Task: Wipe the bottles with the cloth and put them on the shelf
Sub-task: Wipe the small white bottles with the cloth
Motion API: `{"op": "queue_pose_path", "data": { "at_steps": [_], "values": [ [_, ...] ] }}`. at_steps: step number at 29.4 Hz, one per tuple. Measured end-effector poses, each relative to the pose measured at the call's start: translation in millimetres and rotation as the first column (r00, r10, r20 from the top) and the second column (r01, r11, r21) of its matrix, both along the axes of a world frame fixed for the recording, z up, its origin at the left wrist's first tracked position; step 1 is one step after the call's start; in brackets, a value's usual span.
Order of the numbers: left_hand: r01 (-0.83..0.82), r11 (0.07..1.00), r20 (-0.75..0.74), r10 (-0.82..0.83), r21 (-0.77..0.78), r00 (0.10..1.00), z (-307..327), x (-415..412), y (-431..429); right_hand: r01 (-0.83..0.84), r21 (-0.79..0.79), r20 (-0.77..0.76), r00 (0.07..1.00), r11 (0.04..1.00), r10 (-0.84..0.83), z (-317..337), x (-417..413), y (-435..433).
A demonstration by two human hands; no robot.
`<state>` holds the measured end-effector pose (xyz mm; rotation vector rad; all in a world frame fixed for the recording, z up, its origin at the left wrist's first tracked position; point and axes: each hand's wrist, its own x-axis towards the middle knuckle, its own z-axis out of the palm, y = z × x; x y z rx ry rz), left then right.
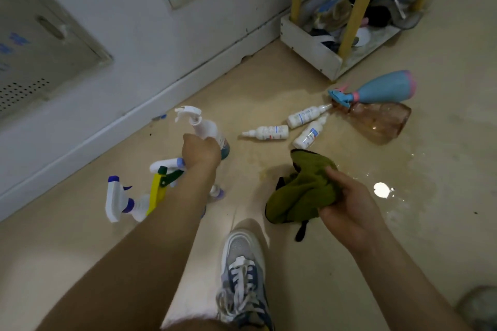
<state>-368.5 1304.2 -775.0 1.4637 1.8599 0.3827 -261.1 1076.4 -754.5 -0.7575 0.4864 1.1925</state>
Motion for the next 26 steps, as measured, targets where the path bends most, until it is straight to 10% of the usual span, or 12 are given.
{"op": "queue_pose_path", "data": {
  "at_steps": [6,12,20,26],
  "values": [
    [0.333,0.940,0.079,-0.338,0.073,0.938,-13.8,1.4,-78.6,0.100,-0.052,0.116,0.989,0.994,-0.093,25.7,22.8,0.7],
    [0.726,0.674,-0.011,-0.734,-0.141,0.679,-46.1,55.0,-77.3,0.072,-0.107,0.204,0.978,0.992,-0.049,25.3,43.7,-21.8],
    [0.730,0.661,-0.245,-0.746,-0.171,0.619,-100.1,142.0,-76.8,0.098,-0.109,0.143,0.986,0.989,-0.082,-13.8,60.5,-81.9],
    [0.599,0.769,-0.187,-0.637,-0.223,0.748,-101.0,153.0,-80.8,0.123,0.025,0.100,0.987,0.992,-0.125,-25.5,69.7,-90.9]
  ]
}}
